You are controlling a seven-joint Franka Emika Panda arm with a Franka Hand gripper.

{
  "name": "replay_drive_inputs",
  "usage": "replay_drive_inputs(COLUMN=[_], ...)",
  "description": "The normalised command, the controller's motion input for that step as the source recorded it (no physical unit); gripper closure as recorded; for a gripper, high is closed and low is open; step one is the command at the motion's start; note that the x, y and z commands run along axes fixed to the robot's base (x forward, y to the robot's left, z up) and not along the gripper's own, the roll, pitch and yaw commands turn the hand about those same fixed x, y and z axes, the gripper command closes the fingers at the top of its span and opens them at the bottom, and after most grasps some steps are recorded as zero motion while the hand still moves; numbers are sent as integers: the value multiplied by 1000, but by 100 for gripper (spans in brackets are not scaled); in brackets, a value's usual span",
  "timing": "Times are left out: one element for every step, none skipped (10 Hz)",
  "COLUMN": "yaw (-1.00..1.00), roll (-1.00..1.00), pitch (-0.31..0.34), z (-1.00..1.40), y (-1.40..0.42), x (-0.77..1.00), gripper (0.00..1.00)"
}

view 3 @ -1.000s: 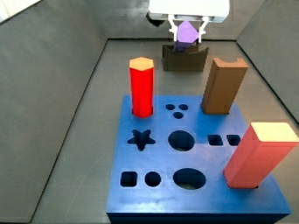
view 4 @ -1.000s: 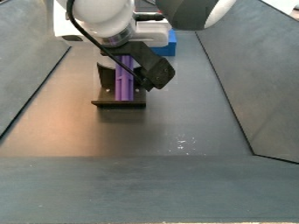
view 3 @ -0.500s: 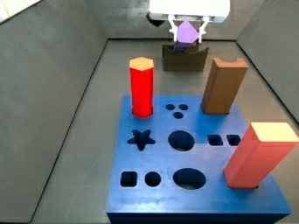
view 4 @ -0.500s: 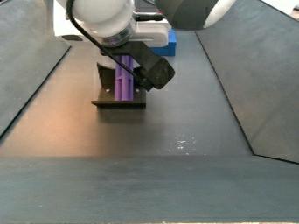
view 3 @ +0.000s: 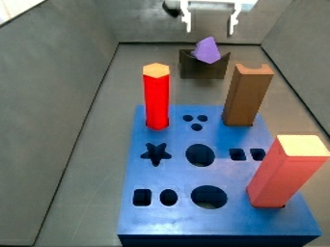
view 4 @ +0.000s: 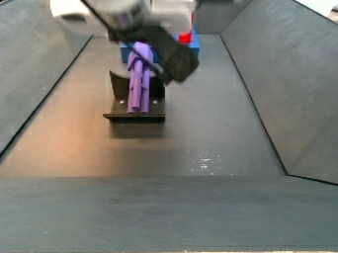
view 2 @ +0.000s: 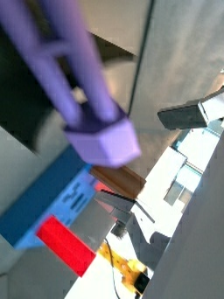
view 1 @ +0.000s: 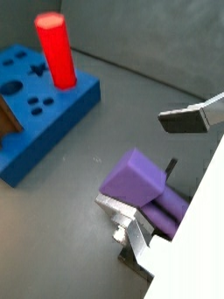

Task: Pick up the 3 prong object. Move up. Rotate the 3 prong object. Place the 3 prong object on the fixture. Regrasp the 3 prong object. Move to above the board. Insert the 3 prong object.
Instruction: Regrasp the 3 prong object.

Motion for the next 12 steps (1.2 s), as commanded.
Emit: replay_drive_inputs(yaw=[-13,-15,-17,-16,-16,38,38,38,37,37,37,38], roll=[16,18,18,20,19,1000,1000,1000,1000,1000,1000,1000], pitch=[34,34,34,35,40,45,45,42,38,37,38,38], z=[1000,872,677,415,217,640,599,455,194,96,38,33], y=[11,13,13,15,16,-714,-705,-526,-251,-147,-61,-51], x=[-24,-27,-26,-21,-17,165,176,86,18,9,11,7], gripper=[0,0,0,0,0,0,0,0,0,0,0,0])
